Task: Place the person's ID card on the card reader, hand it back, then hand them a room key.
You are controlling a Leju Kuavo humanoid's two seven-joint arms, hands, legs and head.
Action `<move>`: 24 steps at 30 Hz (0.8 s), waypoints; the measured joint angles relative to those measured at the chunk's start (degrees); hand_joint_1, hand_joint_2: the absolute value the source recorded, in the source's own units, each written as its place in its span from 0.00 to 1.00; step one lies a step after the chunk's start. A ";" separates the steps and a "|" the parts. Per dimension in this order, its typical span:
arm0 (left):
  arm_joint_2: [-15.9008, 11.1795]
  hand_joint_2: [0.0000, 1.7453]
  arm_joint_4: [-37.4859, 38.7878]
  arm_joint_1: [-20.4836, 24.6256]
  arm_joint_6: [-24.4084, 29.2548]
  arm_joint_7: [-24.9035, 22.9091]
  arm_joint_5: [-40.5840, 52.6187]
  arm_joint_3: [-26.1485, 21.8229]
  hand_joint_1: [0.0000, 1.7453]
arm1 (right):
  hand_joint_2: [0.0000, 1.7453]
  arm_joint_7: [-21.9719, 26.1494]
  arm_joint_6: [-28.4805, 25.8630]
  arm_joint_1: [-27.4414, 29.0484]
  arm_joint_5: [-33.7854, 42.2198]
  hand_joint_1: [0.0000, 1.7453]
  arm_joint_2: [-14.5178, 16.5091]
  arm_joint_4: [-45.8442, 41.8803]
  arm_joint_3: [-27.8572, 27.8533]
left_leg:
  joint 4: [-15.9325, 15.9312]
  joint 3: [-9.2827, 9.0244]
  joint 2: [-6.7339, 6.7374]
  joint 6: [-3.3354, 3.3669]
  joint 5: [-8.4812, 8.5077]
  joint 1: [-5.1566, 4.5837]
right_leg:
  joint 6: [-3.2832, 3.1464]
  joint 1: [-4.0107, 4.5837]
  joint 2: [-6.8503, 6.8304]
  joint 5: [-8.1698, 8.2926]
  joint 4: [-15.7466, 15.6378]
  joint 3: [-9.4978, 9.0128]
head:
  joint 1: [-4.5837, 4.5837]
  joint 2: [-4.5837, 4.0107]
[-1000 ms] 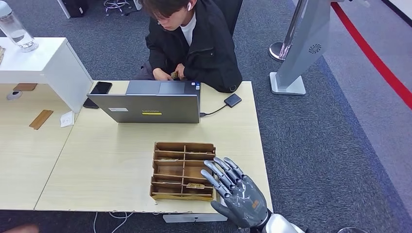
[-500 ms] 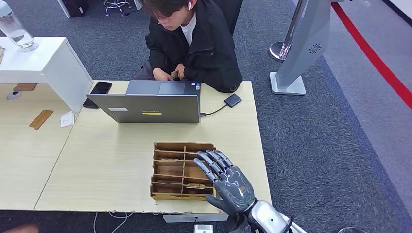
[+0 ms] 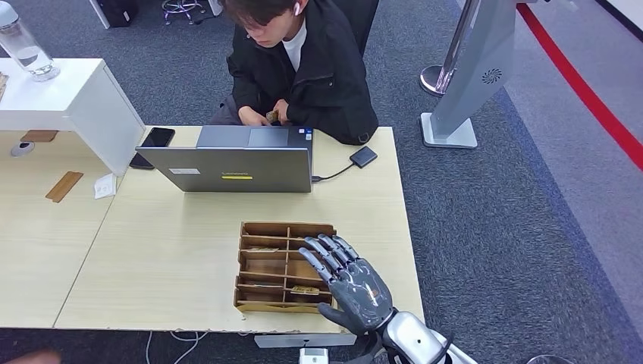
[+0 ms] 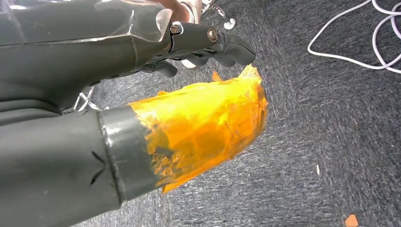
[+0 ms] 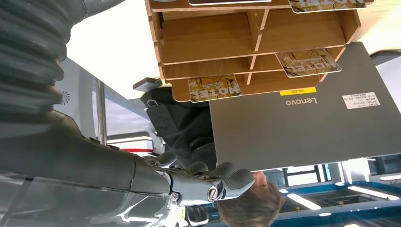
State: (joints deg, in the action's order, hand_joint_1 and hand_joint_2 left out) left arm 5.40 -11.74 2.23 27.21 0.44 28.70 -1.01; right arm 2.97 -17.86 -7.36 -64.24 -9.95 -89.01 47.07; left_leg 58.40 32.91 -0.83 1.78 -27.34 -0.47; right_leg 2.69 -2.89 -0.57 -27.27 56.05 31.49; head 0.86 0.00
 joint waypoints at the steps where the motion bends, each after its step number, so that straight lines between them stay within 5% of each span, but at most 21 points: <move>1: 0.00 0.00 0.00 0.00 0.00 0.00 0.00 0.00 0.00 | 1.00 0.00 0.00 -0.01 0.00 0.00 0.01 0.01 0.02 | 0.00 0.00 0.00 0.00 0.00 0.00 | 0.00 0.00 0.00 0.00 0.00 0.00 | 0.00 0.00; 24: -0.02 0.00 0.00 -0.08 0.01 -0.25 0.26 0.00 0.00 | 1.00 -0.33 3.95 0.12 3.79 0.00 0.20 1.88 0.15 | 0.00 0.00 0.00 0.00 0.00 0.00 | 0.00 0.00 0.00 0.00 0.00 0.01 | 0.00 0.00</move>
State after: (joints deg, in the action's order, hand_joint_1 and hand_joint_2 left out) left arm 5.38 -11.74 2.15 27.22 0.19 28.96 -1.01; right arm 2.64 -13.91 -7.24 -60.45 -9.75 -87.13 47.22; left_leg 58.40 32.91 -0.83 1.78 -27.34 -0.47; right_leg 2.69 -2.89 -0.57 -27.28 56.05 31.51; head 0.86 0.00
